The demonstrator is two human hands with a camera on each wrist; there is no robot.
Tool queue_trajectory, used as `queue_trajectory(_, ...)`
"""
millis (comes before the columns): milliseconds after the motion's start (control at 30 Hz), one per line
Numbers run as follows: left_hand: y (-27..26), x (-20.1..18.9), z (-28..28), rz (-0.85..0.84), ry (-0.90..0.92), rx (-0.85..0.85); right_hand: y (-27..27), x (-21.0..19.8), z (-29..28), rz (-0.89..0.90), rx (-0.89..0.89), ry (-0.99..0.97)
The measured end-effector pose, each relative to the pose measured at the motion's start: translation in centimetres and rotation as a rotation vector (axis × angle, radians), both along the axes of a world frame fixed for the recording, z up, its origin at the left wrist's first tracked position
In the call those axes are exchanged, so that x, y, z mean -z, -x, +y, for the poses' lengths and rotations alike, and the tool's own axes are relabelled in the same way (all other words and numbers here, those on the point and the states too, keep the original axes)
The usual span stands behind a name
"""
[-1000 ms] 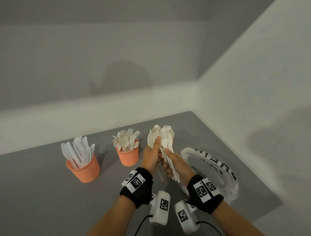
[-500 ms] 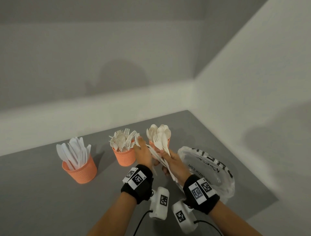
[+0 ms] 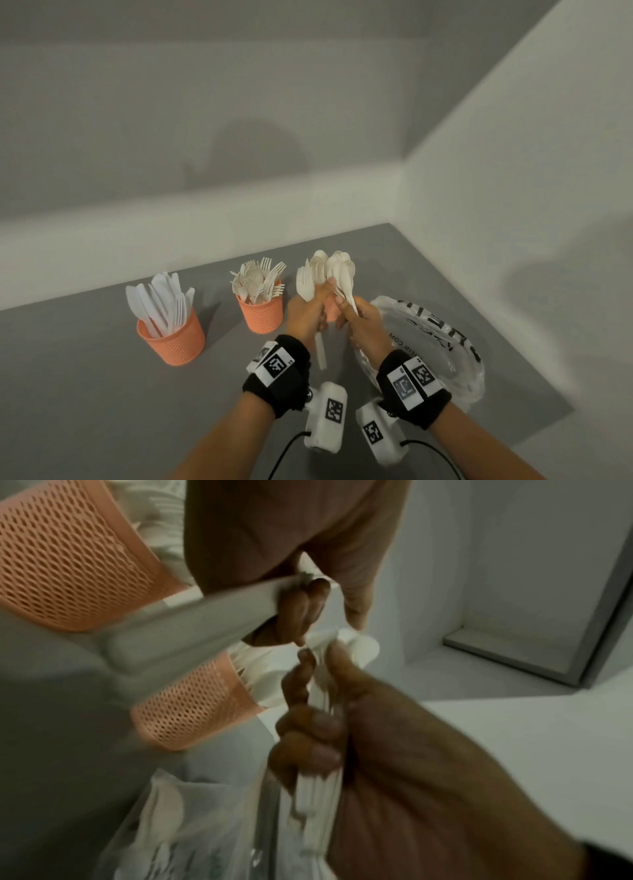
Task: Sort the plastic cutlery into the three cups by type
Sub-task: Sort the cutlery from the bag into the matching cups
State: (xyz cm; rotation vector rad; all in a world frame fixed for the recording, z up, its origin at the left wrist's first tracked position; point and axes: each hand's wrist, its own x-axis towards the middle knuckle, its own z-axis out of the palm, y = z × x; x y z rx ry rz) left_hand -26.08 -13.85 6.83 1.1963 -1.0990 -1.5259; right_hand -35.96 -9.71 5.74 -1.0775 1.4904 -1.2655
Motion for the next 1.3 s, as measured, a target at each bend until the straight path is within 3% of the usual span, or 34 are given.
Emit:
queue_trajectory(233,0.2,0.6,0.1,0.009,-0.055,-0.050,-0.1,0.1,0.3,0.015,-0.091,-0.003)
queue_trajectory(333,-0.4,0.3,-0.5,0.041,-0.113,-0.188,0.2,0.2,0.3,-0.020,-0.117,-0.021)
queue_trajectory(433,-1.4,-0.2,-1.2,0.174,-0.183,-0.301,0.7,-0.1,0.5,0.030,-0.125,-0.078)
queue_trajectory(667,-1.7,-1.0,-0.8,-0.152,0.027,0.021,0.6,-0.8,0.9,-0.127,-0.351,-0.177)
queue_trajectory(767,-1.7,-1.4,-0.8,-0.230,0.100,-0.019,0.2,-0.7,0.9,-0.100,-0.389,-0.194)
queue_trajectory(933,-1.9,-1.7,-0.8,-0.439,0.276,-0.161,-0.5,-0.7,0.3,0.115,-0.297,-0.155)
queue_trajectory(1100,-1.3,-1.0,0.0,-0.388,0.237,-0.092,-0.8,-0.7,0.4,0.489,-0.250,0.003)
queue_trajectory(1233,-1.0,-0.9,1.2,-0.139,0.135,-0.063,-0.9,-0.8,0.6,0.808,-0.245,0.074)
queue_trajectory(1300,-1.0,-0.4,1.4,-0.171,0.196,-0.086,-1.0,-0.8,0.7,0.848,-0.257,0.103)
